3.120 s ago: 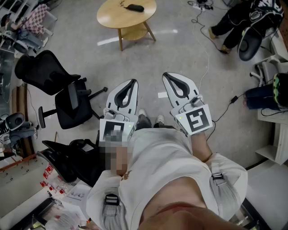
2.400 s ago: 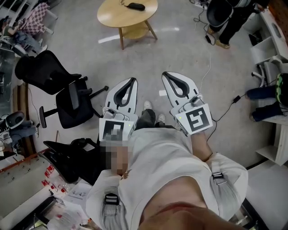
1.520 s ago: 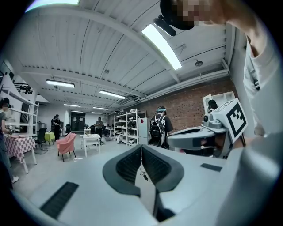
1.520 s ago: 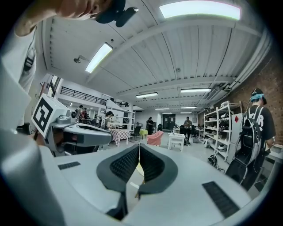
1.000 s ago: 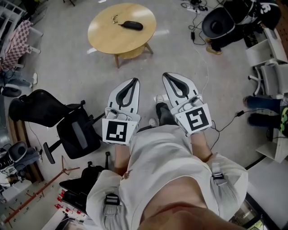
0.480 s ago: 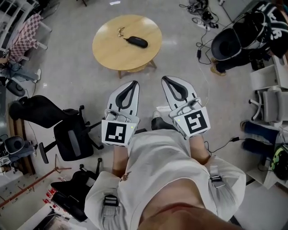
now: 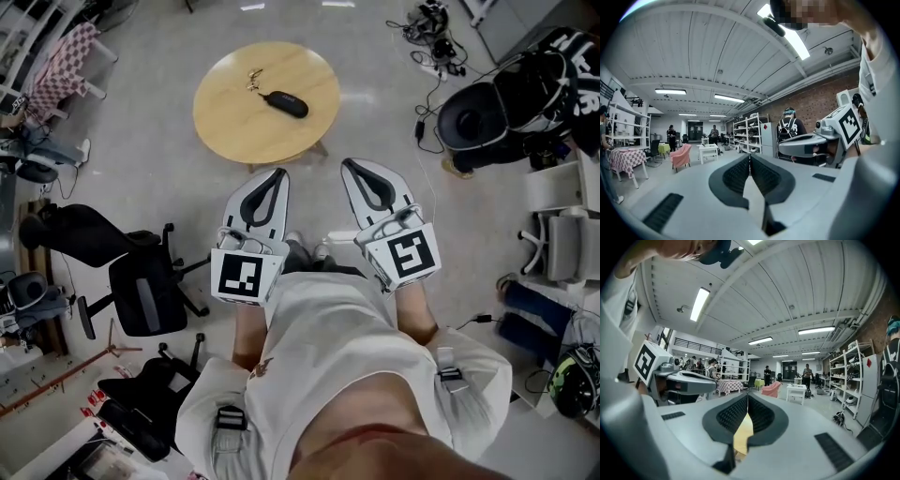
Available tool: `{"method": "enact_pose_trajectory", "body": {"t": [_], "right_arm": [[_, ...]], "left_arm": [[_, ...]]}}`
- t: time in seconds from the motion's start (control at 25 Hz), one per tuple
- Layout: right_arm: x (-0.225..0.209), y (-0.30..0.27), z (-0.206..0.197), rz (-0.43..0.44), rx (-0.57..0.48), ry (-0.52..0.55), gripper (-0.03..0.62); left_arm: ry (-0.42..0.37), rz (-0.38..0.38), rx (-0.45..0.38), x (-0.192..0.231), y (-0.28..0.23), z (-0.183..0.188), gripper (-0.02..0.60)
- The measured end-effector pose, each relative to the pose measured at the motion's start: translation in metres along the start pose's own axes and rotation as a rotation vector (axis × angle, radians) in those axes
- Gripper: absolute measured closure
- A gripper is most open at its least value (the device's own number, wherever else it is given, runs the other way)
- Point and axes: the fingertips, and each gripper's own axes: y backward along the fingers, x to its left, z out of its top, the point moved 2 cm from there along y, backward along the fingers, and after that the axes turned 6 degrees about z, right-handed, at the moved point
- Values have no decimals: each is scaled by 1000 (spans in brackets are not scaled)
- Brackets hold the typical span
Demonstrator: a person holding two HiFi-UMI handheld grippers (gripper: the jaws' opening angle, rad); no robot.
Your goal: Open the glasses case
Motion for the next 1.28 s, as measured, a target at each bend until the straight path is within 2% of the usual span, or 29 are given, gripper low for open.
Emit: {"method": "enact_pose_trajectory", "body": {"t": [0.28,0.64,0.96,1.28], "right_arm": [[-27,-21,-10,-11,11,-12,574],[-67,-100,-17,-5,19,-9,574],[-107,-179,-12,-36,30,-12,574],[-137,-233,-20,-70,69,-23,574]], "left_arm": [[24,-12,-4,8,-35,-1,558],[55,-16,-7,66,-101,-12,558],[86,-28,6,134,-162,-17,558],[104,-63,21,179,-213,-26,558]]}}
